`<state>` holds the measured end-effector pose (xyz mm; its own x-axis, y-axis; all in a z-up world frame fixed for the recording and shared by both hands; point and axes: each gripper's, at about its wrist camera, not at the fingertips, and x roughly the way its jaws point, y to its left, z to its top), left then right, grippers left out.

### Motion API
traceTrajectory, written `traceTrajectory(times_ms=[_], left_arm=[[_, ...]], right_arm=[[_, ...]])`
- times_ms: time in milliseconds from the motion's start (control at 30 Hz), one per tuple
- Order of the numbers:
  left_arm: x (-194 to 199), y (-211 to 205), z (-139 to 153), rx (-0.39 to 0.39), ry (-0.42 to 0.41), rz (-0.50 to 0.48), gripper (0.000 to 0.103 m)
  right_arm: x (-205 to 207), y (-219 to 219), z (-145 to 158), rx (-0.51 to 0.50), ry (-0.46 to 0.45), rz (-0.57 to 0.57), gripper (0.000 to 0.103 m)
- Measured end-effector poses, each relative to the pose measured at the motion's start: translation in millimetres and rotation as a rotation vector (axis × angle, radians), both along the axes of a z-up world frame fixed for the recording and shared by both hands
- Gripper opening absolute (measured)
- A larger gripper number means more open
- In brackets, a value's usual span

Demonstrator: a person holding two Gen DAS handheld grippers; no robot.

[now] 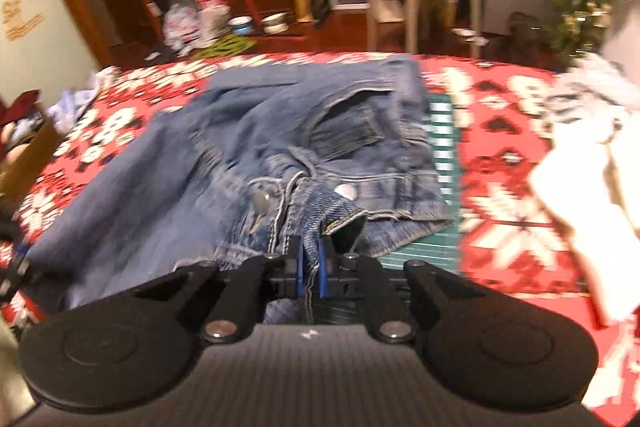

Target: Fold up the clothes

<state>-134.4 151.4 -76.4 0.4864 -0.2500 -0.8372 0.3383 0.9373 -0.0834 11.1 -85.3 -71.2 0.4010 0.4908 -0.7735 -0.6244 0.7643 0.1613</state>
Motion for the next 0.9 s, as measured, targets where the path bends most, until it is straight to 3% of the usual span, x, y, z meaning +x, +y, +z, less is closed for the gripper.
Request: traceTrajectory(times_ms=[167,267,300,367,400,667,733,900], left_arm=[[10.8,-35.8,-9.1,0.000,-0.003,-0.065,0.009],[16.7,-25.0,-9.3,-0.046,0.019,-0.020,0.015],[16.8,-16.5,-7.8,-0.066,0.025,0.004,0.019],[14.8,-6.6,-2.6,-0.062,0.013,0.041,0.041],[12.7,-0.4,1.3,-0.055,0.001,0.058,0.043],[14.0,55.1,31.5,-0.050,-0.086,0.167,0.048],[21.2,74.1,36.6,-0.101,-0.080,0.218,0.049],[48.8,106.1,27.4,-0.046,-0.127,0.346,0.052]], right_arm=[[12.3,-41.3,-5.1,-0.063,0.000,-0.088,0.008],[9.5,-55.3,-9.7,-0.057,0.014,-0.101,0.009],[6.3,-56.7,-11.2,-0.059,0.013,-0.095,0.010],[1.0,-59.4,-10.1,-0.062,0.005,-0.089,0.012],[-0.8,-60.9,-8.7,-0.061,0.001,-0.089,0.014],[-13.8,-80.4,-8.3,-0.006,0.073,-0.137,0.032],[-14.3,-82.2,-12.2,0.027,0.117,-0.143,0.036],[-13.8,-75.9,-17.8,0.048,0.140,-0.145,0.055]])
